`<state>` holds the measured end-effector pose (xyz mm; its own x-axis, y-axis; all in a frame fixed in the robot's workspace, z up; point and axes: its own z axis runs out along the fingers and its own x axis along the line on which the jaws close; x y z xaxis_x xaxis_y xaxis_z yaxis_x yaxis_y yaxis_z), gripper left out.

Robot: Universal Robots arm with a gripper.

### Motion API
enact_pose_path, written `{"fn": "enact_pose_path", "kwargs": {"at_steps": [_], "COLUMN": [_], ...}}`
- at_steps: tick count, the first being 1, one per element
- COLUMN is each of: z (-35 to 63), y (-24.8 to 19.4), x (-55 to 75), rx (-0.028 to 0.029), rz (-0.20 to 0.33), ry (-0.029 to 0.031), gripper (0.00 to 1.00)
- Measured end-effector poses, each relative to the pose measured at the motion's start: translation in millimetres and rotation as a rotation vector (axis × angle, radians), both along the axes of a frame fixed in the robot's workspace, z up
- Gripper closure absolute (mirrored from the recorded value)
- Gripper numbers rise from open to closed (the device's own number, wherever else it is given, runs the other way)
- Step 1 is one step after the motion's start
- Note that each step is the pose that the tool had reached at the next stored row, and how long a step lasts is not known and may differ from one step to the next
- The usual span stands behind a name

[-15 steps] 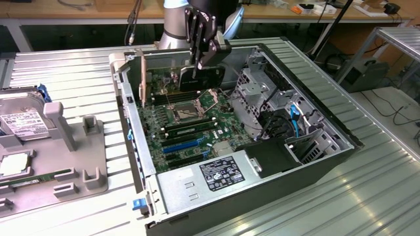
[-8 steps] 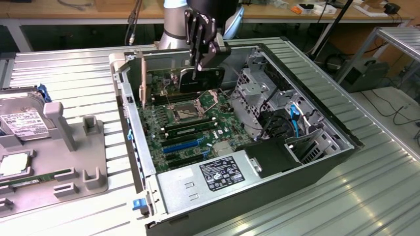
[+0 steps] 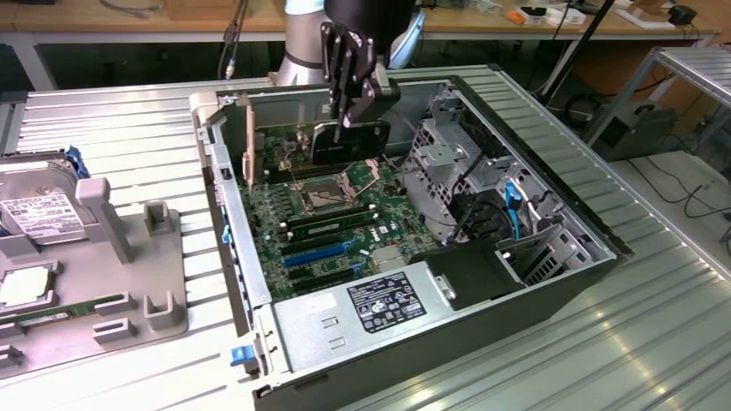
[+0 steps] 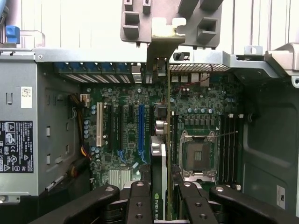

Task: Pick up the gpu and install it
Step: 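Insert the gpu into the slot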

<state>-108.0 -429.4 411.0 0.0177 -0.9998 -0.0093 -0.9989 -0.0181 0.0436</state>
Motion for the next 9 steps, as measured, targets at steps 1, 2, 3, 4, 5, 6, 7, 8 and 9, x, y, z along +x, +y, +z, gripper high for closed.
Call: {"fn": "enact_pose_path", "kwargs": {"at_steps": [1, 2, 3, 4, 5, 6, 7, 8, 9], "z": [-0.3, -0.7, -1.2, -1.8, -2.3, -2.8, -3.3, -3.7, -4.1], "y": [0.0, 0.0, 0.0, 0.0, 0.0, 0.0, 0.0, 0.0, 0.0], "x": [0.0, 0.0, 0.0, 0.0, 0.0, 0.0, 0.0, 0.0, 0.0], "rx": [0.0001, 0.0000, 0.0000, 0.0001, 0.0000, 0.0001, 0.0001, 0.0001, 0.0000], "rz": [0.000, 0.000, 0.000, 0.000, 0.000, 0.000, 0.000, 0.000, 0.000], "ry": [0.0000, 0.0000, 0.0000, 0.0000, 0.0000, 0.0000, 0.0000, 0.0000, 0.0000], "gripper": [0.73, 0.73, 0.73, 0.73, 0.73, 0.73, 0.73, 0.73, 0.73]}}
